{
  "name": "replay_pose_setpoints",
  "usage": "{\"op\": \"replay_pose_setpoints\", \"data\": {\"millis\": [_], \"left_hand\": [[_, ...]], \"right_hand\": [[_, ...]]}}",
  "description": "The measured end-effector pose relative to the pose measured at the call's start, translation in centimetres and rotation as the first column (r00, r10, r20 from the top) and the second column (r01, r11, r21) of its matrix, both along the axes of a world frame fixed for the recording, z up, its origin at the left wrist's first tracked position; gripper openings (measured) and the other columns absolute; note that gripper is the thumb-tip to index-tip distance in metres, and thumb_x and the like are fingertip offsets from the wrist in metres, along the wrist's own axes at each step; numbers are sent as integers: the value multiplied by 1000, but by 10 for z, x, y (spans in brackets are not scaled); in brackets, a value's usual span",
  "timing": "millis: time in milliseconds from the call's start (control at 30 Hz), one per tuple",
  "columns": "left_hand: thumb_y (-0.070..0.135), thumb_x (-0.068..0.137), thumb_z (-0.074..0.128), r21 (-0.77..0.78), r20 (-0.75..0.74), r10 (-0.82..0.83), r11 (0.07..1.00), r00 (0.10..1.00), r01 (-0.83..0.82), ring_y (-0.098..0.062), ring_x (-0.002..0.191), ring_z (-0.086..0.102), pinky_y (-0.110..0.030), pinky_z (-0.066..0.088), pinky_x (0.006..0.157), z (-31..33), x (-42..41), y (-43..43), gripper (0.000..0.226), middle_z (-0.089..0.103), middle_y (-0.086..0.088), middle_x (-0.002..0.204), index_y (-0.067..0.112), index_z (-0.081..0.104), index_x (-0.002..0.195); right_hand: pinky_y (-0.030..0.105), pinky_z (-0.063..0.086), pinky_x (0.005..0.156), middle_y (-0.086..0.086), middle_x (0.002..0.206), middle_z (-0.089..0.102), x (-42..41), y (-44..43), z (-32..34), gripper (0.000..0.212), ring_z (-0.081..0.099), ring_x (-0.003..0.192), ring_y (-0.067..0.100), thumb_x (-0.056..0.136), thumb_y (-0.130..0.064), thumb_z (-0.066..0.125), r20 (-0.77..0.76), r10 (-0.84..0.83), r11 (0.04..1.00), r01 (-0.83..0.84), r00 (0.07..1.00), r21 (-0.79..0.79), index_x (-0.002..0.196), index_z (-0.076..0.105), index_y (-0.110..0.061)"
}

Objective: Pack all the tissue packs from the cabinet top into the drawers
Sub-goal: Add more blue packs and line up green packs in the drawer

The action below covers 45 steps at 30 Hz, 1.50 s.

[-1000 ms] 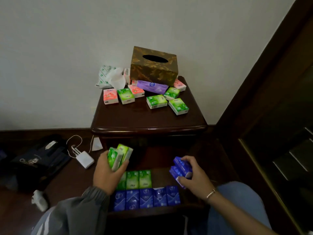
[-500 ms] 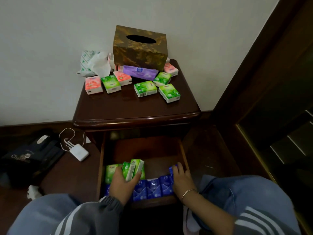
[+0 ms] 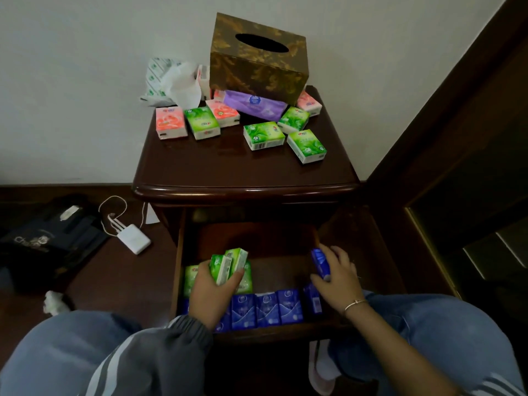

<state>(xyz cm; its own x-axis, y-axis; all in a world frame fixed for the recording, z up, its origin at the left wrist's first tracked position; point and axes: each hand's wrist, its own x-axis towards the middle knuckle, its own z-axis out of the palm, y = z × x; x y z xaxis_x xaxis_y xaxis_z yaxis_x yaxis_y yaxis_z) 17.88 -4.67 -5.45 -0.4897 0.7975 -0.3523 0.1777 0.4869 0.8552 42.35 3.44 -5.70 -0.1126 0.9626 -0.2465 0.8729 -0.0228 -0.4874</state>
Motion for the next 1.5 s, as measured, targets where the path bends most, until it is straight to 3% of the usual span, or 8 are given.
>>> {"op": "replay_pose_setpoints", "data": {"millis": [200,267,433,600,867,1033,1200,1500], "left_hand": [[38,77,74,-8,34,-13,1000,999,13,-15,84,61,-30,47,73,5,-3,-1,58,64,-4,102,12,46,121],[38,77,74,-7,40,-11,1000,999,12,-12,82,61,-28,46,70,7,-3,-1,57,64,-2,99,12,47,120],[39,77,74,-3,41,0,1000,999,0,-6,78,60,-21,43,60,8,-5,1,55,61,9,89,14,46,119],[38,78,73,0,57,33,999,998,-33,-17,83,66,-29,49,65,9,-10,3,56,65,-1,97,15,45,119],[35,76,76,-3,48,32,999,998,-32,-17,83,65,-33,53,68,8,-12,1,51,65,-4,101,18,45,114],[37,73,75,-195,-60,-121,975,991,107,-23,89,62,-36,55,69,-9,5,-3,66,58,-9,111,11,43,123],[52,73,68,-314,-331,-306,928,893,201,-30,108,56,-37,48,83,-23,39,18,72,54,-11,123,9,41,124],[55,84,55,-515,-418,-489,822,765,244,-33,113,54,-40,46,89,-58,79,82,85,46,-16,129,20,12,148]], "right_hand": [[30,35,93,1,148,15,-2,6,9,60,36,120,19,93,-22,52,-273,-194,967,136,942,-218,146,25,-26],[26,36,89,1,148,12,-2,5,9,66,36,112,14,91,-18,55,-242,-168,966,111,956,-232,148,22,-22],[31,40,98,5,148,19,-11,-4,4,79,38,129,27,85,-20,63,-96,-98,954,66,991,-291,149,17,-22],[35,40,99,12,144,31,-15,-8,0,75,42,127,30,86,-32,61,53,-61,942,75,997,-327,148,21,-21],[37,41,97,9,147,32,-21,-12,1,79,41,129,29,80,-23,67,-96,-222,918,174,970,-357,146,24,-24],[38,46,92,12,146,36,-17,-4,15,80,46,123,30,78,-17,67,-230,-368,856,232,901,-461,146,25,-21],[40,48,94,11,136,44,-9,4,36,74,51,116,27,79,-20,68,-255,-300,902,186,919,-389,143,32,-19],[31,46,86,3,132,50,22,13,54,67,53,114,19,80,-25,70,-398,-335,919,203,854,-338,138,39,-25]]}}
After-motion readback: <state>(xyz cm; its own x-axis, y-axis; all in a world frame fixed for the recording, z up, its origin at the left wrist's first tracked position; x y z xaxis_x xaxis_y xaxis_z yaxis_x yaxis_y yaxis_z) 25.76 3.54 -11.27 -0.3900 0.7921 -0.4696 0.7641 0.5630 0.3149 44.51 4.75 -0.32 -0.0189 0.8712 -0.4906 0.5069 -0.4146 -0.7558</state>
